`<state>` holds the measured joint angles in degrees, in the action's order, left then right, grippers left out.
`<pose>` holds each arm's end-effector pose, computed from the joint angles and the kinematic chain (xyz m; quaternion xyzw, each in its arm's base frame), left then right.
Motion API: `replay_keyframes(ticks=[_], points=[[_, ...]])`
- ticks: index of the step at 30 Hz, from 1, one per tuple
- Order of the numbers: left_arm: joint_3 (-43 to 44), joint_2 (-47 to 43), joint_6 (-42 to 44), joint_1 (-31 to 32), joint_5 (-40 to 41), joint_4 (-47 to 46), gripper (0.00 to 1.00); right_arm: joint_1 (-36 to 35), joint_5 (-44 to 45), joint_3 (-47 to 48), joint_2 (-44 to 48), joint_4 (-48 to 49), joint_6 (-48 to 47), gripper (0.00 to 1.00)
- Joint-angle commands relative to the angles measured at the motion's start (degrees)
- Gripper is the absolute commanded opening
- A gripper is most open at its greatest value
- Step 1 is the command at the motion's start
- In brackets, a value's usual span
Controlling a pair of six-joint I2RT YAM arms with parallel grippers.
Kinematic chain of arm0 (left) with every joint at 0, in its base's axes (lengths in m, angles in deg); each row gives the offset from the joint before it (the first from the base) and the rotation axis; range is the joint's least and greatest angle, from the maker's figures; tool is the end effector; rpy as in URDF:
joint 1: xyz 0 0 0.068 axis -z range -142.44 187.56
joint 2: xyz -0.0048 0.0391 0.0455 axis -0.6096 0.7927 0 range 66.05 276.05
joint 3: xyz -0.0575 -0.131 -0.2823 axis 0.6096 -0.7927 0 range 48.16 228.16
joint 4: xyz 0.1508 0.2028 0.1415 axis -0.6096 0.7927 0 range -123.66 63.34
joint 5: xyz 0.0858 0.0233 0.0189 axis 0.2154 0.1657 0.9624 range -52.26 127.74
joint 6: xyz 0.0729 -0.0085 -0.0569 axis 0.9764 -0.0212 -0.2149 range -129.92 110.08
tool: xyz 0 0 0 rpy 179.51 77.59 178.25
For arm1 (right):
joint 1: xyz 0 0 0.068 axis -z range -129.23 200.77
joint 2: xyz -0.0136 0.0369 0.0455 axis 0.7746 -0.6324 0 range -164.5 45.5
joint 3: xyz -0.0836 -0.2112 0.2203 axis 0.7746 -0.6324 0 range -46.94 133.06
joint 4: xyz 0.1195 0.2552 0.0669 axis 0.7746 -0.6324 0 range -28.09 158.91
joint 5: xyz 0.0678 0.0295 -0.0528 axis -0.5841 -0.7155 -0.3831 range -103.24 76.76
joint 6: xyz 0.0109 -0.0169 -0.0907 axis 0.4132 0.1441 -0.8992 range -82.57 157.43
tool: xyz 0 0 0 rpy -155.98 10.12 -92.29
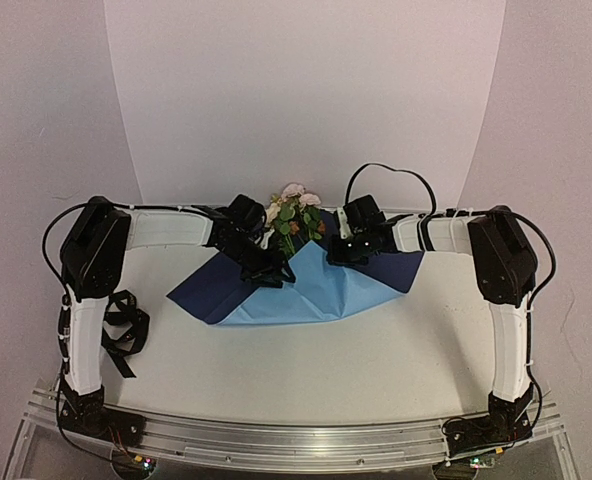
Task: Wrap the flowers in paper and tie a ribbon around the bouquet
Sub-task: Fold the right corner of the flattened wrapping paper at the center of the board, then press the fold line on the 1/4-folded wrapping paper.
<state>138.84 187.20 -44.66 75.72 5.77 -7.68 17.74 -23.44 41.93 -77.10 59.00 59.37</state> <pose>0.3874 -0.3605 0.1694 0.1068 0.9176 -0.3770 0.0665 0.4626 0.3185 0.1631 -0.1233 0.9080 0.2535 0.3100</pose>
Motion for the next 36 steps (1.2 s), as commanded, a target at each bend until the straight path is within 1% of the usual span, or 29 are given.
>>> replay_keyframes(ticks=[1, 9, 10, 13, 16, 17, 18, 21, 23, 25, 27, 29, 33, 36], points=[[-1.8, 1.28, -1.87, -0.37, -0.9, -4.07, 0.38, 0.34, 2.83, 2.56, -1.08, -0.67, 1.44, 0.0], [-4.54, 3.84, -1.56, -0.37, 0.55, -4.3, 0.31, 0.32, 3.37, 3.17, -1.62, -1.5, 2.32, 0.0], [-4.64, 4.33, -1.39, -0.37, 0.65, -4.19, 0.29, 0.34, 3.79, 3.07, -1.47, -1.51, 2.48, 0.02], [-4.54, 5.87, -1.0, -0.44, 0.91, -3.37, 0.25, 0.34, 4.2, 2.89, -0.63, -1.68, 2.78, 0.16], [-4.95, 6.47, -0.59, -0.45, 1.44, -2.77, 0.23, 0.34, 4.54, 3.03, 0.74, -2.21, 3.0, 0.4], [-5.1, 6.55, -0.47, -0.45, 1.63, -2.61, 0.23, 0.34, 4.76, 3.39, 1.26, -2.67, 3.06, 0.45], [-5.22, 6.65, -0.31, -0.48, 1.78, -2.44, 0.23, 0.34, 5.02, 3.72, 1.89, -3.25, 3.1, 0.48], [-5.25, 6.86, 0.16, -0.65, 1.88, -1.99, 0.23, 0.34, 6.88, 4.17, 5.11, -5.35, 3.47, 0.53], [-4.96, 7.08, 0.43, -0.8, 1.77, -1.71, 0.23, 0.34, 8.72, 3.74, 7.91, -6.48, 3.8, 0.6], [-4.64, 7.25, 0.7, -0.89, 1.89, -1.36, 0.23, 0.34, 10.13, 2.98, 11.16, -7.94, 4.18, 0.64], [-4.41, 7.35, 0.91, -0.89, 1.91, -0.99, 0.22, 0.34, 11.48, 1.49, 13.94, -8.99, 5.51, 0.65], [-4.41, 7.34, 1.02, -0.88, 1.97, -0.9, 0.22, 0.19, 9.86, -1.43, 16.52, -9.27, 8.45, 0.64], [-4.49, 7.42, 1.0, -0.89, 1.95, -1.09, 0.22, -1.75, 6.43, -8.61, 19.05, -8.23, 14.47, 0.51], [-4.1, 7.64, 1.21, -0.89, 1.94, -0.78, 0.22, -3.62, 4.88, -13.96, 19.79, -4.44, 17.59, 0.4]])
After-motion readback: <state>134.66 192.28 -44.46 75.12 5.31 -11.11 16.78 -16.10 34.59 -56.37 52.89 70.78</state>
